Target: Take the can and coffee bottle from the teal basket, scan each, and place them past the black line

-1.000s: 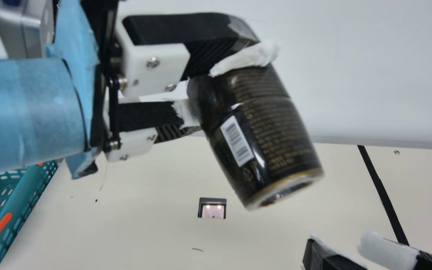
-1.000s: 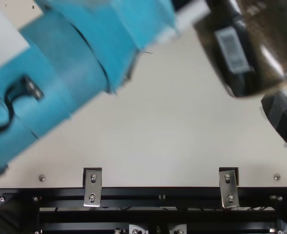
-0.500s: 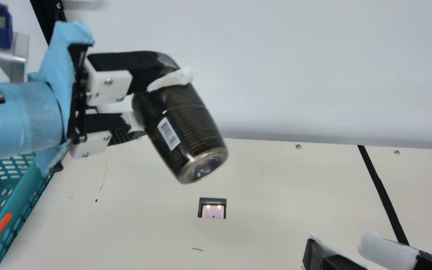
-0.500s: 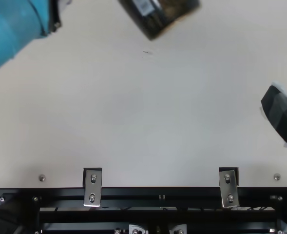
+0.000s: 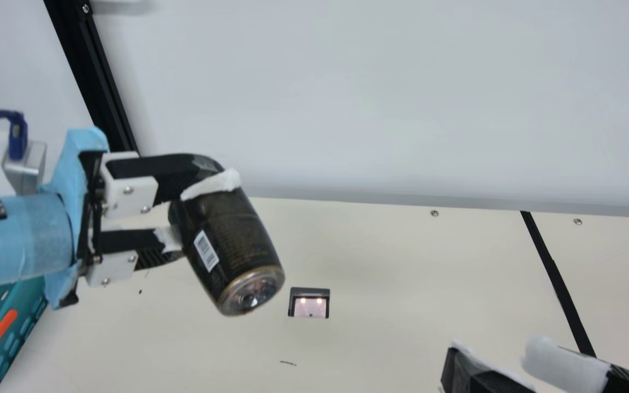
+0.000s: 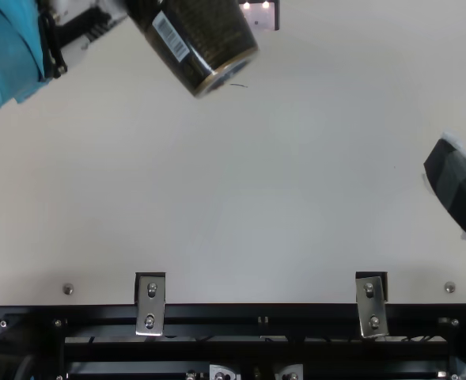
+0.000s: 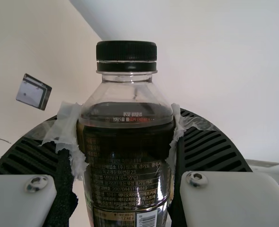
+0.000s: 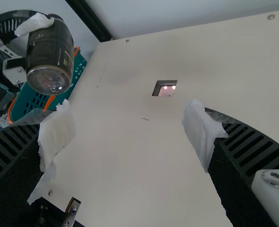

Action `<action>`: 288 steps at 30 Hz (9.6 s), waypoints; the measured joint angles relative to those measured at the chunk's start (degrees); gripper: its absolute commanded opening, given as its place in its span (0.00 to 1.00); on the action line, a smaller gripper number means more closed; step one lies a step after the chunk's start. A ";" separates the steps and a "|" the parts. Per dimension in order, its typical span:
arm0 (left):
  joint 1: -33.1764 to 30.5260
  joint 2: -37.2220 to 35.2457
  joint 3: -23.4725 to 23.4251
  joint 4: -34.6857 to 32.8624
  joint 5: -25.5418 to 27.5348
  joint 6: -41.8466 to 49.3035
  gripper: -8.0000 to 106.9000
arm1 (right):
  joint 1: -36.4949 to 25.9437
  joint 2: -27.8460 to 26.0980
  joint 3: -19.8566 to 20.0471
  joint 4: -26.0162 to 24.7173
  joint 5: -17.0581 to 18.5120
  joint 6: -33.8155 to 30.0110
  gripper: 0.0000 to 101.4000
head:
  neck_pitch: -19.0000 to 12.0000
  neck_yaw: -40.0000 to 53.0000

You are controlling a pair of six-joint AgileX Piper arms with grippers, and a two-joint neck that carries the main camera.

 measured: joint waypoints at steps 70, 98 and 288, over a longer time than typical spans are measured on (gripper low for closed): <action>3.57 1.10 3.19 -10.50 3.85 7.77 0.16 | 26.73 30.33 4.94 47.12 -12.60 0.01 1.00 | -0.29 0.00; 3.57 1.10 3.19 -10.50 3.85 7.77 0.16 | 34.10 49.28 -6.60 47.30 -8.04 1.94 1.00 | 0.00 0.00; 9.32 -1.46 0.98 21.65 -25.02 11.16 0.85 | 50.64 59.80 -34.69 -80.03 -22.41 83.01 0.00 | -0.29 -1.17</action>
